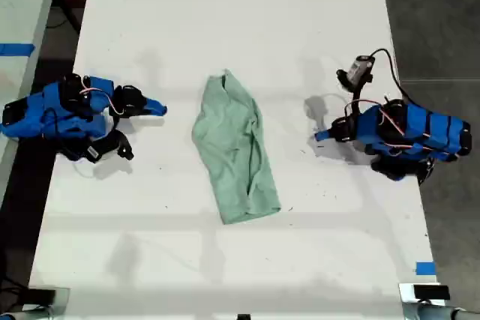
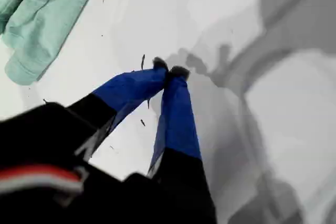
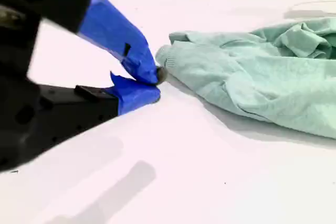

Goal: Fold t shirt

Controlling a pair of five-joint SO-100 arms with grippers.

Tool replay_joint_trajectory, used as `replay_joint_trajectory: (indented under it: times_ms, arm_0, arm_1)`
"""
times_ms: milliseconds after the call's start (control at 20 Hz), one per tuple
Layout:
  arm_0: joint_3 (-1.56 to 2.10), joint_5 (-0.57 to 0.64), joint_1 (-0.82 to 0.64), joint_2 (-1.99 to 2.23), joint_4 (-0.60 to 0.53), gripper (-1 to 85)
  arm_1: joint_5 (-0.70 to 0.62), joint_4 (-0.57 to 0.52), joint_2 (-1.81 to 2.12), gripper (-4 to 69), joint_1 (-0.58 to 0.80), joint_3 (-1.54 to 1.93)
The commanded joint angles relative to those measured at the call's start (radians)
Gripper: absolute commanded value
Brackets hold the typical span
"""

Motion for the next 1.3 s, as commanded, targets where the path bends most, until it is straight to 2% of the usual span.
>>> replay_joint_trajectory:
  times_ms: [0, 150, 300, 450, 550, 650, 700, 750, 800, 900, 950, 1000, 1100, 1200, 1250]
  arm_0:
    - [0.041, -0.183, 0.218, -0.029, -0.008, -0.3]
    - [0.041, -0.17, 0.27, 0.038, -0.029, -0.3]
    - [0.04, -0.164, 0.364, 0.038, -0.233, -0.3]
    - [0.02, -0.169, 0.454, 0.038, -0.388, -0.3]
    - [-0.051, -0.17, 0.465, -0.006, -0.38, -0.3]
    - [-0.245, -0.199, 0.469, -0.282, -0.376, -0.3]
    - [-0.39, -0.229, 0.476, -0.503, -0.362, -0.2]
    - [-0.548, -0.268, 0.489, -0.709, -0.331, -0.2]
    - [-0.701, -0.296, 0.512, -0.891, -0.299, 1.5]
    - [-1.0, -0.383, 0.589, -1.213, -0.192, 8.8]
    - [-1.147, -0.468, 0.634, -1.379, -0.117, 15.6]
    - [-1.266, -0.499, 0.666, -1.525, -0.098, 19.2]
    - [-1.396, -0.526, 0.709, -1.752, -0.19, 23.3]
    - [-1.489, -0.529, 0.735, -1.934, -0.321, 24.3]
    - [-1.545, -0.555, 0.742, -2.016, -0.348, 23.7]
  arm_1:
    - [0.106, 0.006, 0.014, 0.1, -0.14, 0.044]
    - [0.106, 0.008, 0.014, 0.1, -0.14, 0.044]
    - [0.098, 0.009, 0.014, 0.1, -0.132, 0.043]
    - [0.117, -0.078, 0.014, 0.1, -0.212, -0.035]
    - [0.17, -0.14, -0.043, 0.2, -0.241, -0.156]
    - [0.229, -0.198, -0.491, 2.6, -0.265, -0.43]
    - [0.242, -0.169, -0.792, 5.6, -0.298, -0.649]
    - [0.261, -0.094, -1.049, 6.6, -0.328, -0.887]
    - [0.272, -0.009, -1.269, 10.5, -0.356, -1.121]
    - [0.308, 0.152, -1.612, 17.9, -0.41, -1.52]
    - [0.322, 0.216, -1.763, 19.2, -0.433, -1.683]
    - [0.331, 0.276, -1.901, 20.8, -0.453, -1.833]
    - [0.368, 0.354, -2.1, 22.9, -0.479, -2.02]
    - [0.394, 0.339, -2.174, 23.8, -0.492, -2.037]
    - [0.4, 0.331, -2.192, 24.0, -0.5, -2.037]
